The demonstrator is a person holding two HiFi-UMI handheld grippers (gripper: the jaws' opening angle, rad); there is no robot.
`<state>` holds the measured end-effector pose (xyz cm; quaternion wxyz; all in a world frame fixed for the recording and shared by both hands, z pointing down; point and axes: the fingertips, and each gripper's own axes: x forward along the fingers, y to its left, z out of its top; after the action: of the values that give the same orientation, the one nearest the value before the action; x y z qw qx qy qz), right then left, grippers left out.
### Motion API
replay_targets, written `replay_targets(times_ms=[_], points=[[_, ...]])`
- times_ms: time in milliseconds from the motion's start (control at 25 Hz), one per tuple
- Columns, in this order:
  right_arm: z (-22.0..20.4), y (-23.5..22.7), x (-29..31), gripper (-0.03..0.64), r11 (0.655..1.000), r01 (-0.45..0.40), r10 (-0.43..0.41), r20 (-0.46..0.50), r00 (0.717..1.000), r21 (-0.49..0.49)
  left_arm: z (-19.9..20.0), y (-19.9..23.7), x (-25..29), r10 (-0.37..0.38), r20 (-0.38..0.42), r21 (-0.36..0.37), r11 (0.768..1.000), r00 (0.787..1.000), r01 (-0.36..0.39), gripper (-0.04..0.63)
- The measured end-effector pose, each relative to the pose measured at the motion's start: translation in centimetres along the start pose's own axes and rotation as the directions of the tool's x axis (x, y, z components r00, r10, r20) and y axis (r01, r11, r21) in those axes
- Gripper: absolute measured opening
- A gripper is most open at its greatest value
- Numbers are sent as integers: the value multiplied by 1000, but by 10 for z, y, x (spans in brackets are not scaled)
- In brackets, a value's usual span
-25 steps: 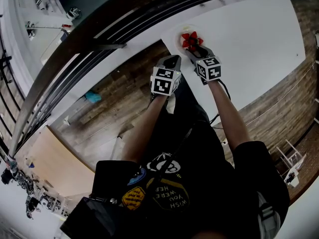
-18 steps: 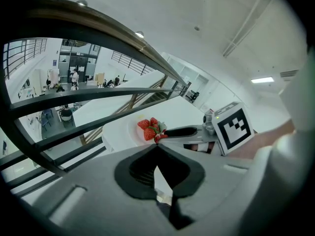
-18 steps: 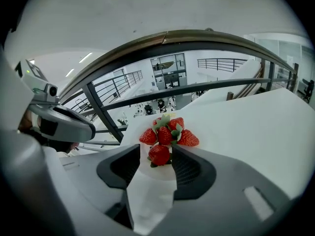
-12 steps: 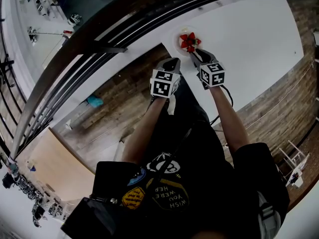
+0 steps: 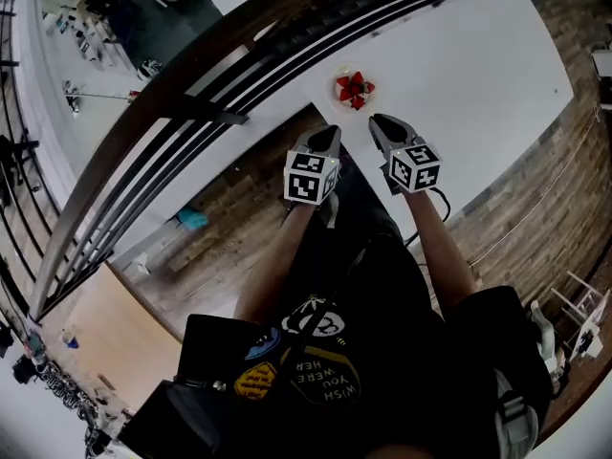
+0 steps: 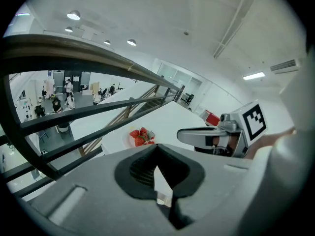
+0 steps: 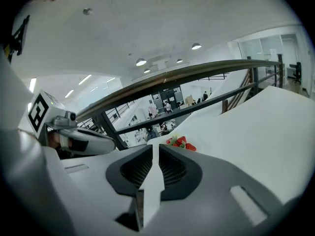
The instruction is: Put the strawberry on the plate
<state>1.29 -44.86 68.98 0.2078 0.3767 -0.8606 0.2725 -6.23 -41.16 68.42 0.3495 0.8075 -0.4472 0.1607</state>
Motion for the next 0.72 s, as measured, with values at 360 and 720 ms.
replay_targets(times_ms=[360, 720], points=[[37, 38, -96, 6, 992, -27, 9, 148, 989, 122, 33, -68, -50, -88, 82, 107, 991, 993, 79, 0], [61, 68, -165, 3, 991, -56, 24, 251, 968, 122, 45, -110, -84, -125, 95, 158, 981, 988, 109, 0]])
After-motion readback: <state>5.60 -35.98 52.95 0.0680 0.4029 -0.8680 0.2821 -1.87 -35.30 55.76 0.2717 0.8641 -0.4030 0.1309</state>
